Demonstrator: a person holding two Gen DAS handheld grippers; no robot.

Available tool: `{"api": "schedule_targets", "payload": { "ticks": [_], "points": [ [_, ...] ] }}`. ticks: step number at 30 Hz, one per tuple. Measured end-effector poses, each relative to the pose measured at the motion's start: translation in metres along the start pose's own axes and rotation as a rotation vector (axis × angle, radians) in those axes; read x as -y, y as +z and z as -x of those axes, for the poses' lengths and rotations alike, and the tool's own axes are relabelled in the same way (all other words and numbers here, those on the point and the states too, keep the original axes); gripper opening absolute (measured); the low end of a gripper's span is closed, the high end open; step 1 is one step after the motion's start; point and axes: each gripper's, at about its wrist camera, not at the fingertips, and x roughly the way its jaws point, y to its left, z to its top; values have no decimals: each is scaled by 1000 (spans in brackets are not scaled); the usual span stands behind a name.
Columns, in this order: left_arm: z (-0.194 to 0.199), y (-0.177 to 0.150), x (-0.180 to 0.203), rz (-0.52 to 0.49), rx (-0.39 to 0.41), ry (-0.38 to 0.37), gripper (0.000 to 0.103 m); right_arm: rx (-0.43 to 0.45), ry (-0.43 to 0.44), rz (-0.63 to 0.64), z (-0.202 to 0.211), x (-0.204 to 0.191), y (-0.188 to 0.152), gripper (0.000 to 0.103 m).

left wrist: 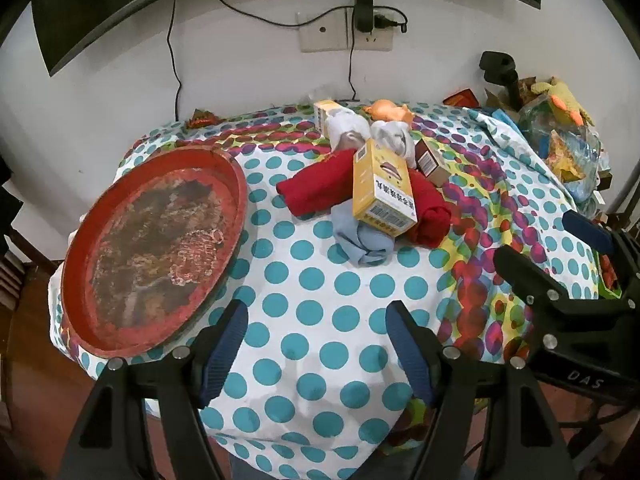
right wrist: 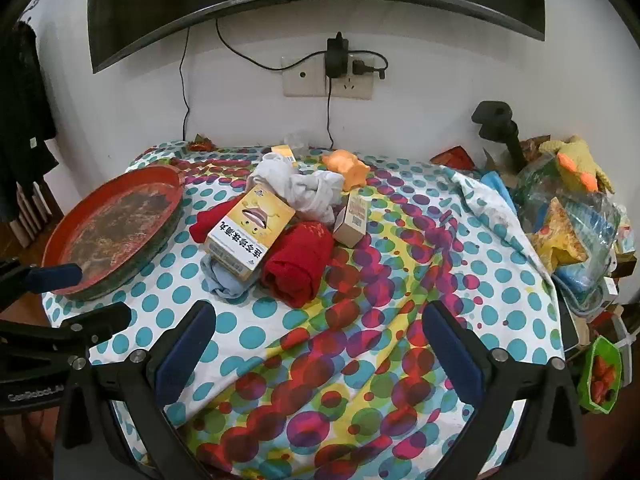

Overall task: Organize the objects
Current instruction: 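Reach the left tool to the yellow QR-code box and grasp it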

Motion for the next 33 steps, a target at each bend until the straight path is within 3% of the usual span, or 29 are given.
{"api": "schedule_targets", "payload": {
  "ticks": [16, 28, 33],
  "points": [
    [-31, 24, 7, -6, -17, -51, 73, -29, 24, -41, -21, 21, -14, 102],
    [-77, 59, 16, 48, -82, -277, 73, -36, 78, -112, -33, 43, -26, 102],
    [-89, 66, 20, 44, -66, -311, 73, -26, 72, -53, -38, 35, -29, 102]
  ]
}}
